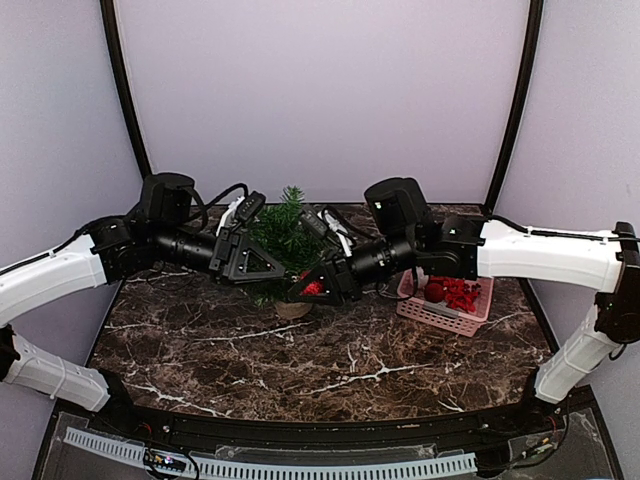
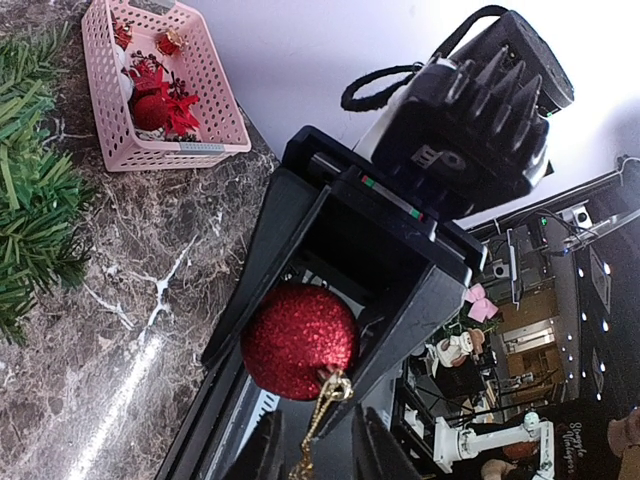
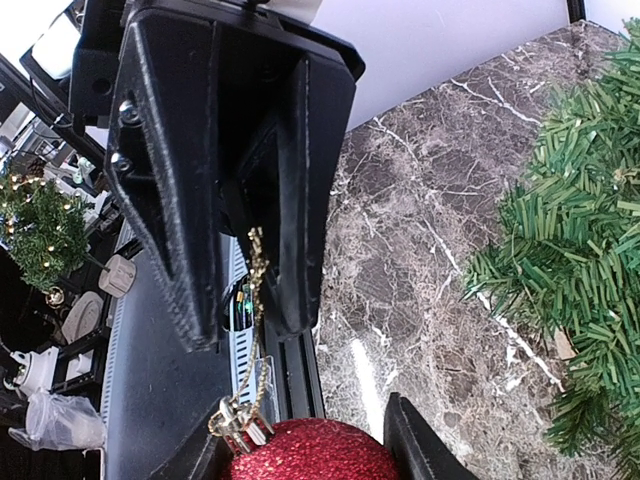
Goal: Decorate the small christmas tree
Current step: Hang the ornament ball on the branch.
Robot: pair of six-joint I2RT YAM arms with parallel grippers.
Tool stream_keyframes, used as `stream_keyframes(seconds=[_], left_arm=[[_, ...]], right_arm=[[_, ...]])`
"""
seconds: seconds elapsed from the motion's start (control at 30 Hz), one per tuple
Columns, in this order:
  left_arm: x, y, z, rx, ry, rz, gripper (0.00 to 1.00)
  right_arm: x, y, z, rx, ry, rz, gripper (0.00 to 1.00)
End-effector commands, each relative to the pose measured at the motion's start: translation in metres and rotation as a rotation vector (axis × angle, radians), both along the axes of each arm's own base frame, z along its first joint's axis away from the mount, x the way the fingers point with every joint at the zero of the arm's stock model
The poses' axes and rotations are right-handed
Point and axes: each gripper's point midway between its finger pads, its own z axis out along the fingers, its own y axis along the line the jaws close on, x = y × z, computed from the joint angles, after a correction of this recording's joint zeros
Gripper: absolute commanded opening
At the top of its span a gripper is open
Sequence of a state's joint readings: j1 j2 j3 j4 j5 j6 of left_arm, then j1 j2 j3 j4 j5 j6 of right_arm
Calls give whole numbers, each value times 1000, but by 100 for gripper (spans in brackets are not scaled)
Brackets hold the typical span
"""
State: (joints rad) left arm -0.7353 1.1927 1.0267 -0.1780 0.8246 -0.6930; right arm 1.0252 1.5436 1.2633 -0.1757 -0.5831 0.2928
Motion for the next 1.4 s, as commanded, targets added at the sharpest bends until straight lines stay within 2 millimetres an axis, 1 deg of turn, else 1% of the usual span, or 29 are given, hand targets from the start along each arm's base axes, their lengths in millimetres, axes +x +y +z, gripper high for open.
stream_keyframes(seconds=[0.0, 0.27, 0.33, 0.4, 0.5, 0.6, 0.73, 0.87, 1.07, 1.37], left_arm=[[2, 3, 8, -35, -32, 15, 21], [1, 5, 5, -31, -21, 22, 2], [1, 6, 4, -30, -29, 23, 0], [3, 7, 4, -30, -52, 32, 0], [5, 9, 7, -45, -102, 52, 0], [11, 10, 14, -74, -173, 80, 0], [11, 10, 19, -111, -221, 81, 0], [15, 8, 12, -91, -237, 79, 0], [25, 5, 7, -45, -285, 90, 0], [40, 0, 7, -20, -318, 116, 0]], right_arm=[[-6, 6, 20, 48, -29, 30, 39], [-5, 6, 17, 42, -27, 29, 39], [-4, 6, 15, 36, -23, 24, 39], [0, 8, 10, 21, -13, 3, 38], [0, 11, 5, 11, 17, 6, 38], [2, 13, -2, -2, 35, 5, 38], [2, 17, -2, 2, 43, 16, 38], [6, 18, 3, 20, 51, 12, 38], [18, 18, 4, 43, 70, -18, 38], [38, 20, -3, 31, 93, -55, 38]])
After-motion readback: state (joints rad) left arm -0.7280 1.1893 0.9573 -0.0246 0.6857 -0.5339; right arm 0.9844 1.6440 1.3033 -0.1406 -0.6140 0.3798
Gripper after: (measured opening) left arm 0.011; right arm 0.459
